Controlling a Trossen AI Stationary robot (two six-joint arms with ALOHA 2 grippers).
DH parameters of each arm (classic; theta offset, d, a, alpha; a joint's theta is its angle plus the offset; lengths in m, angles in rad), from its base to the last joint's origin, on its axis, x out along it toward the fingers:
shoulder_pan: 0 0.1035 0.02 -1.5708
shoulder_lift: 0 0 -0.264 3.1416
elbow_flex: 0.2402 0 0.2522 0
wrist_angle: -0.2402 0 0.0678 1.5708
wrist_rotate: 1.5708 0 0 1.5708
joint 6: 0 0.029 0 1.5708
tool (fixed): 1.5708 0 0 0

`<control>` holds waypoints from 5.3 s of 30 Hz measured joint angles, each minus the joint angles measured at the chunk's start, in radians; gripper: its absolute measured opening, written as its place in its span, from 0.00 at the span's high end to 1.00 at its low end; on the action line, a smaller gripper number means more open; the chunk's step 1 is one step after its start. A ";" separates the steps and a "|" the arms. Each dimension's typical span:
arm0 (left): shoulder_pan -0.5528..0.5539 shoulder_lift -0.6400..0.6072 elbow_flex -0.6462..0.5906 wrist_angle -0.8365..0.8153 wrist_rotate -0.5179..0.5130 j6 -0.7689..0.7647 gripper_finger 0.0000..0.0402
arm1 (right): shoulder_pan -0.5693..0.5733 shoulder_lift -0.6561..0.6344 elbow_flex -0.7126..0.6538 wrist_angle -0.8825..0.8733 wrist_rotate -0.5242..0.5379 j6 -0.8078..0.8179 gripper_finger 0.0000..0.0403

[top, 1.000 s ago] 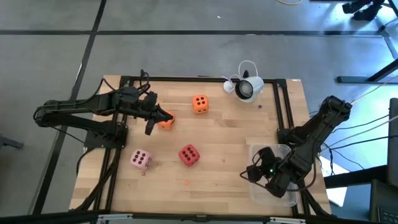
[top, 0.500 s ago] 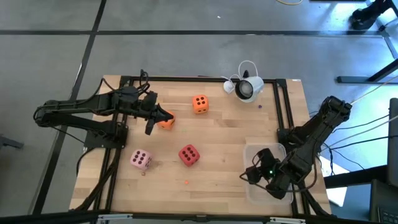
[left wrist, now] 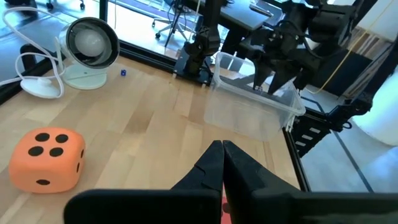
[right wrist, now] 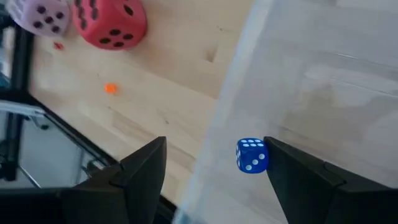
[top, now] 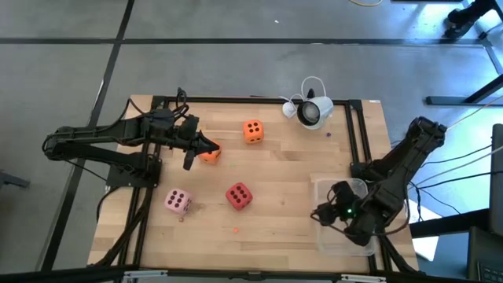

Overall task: Pick & Place Dice
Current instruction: Put the blue small die into the transparent bin

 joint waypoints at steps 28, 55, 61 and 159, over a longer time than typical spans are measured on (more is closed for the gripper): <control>0.000 0.011 0.000 0.008 -0.053 0.044 0.99 | -0.008 -0.007 -0.002 -0.097 -0.479 -0.477 0.39; -0.085 0.347 0.111 0.425 0.057 0.004 0.99 | -0.017 -0.016 0.001 0.004 -0.361 -0.827 0.45; -0.143 0.557 0.272 0.461 0.057 0.067 0.99 | -0.017 -0.020 0.001 0.038 -0.344 -0.804 0.45; -0.302 1.526 1.076 0.661 0.168 0.330 0.99 | 0.040 -0.120 0.001 0.158 -0.012 -0.707 0.45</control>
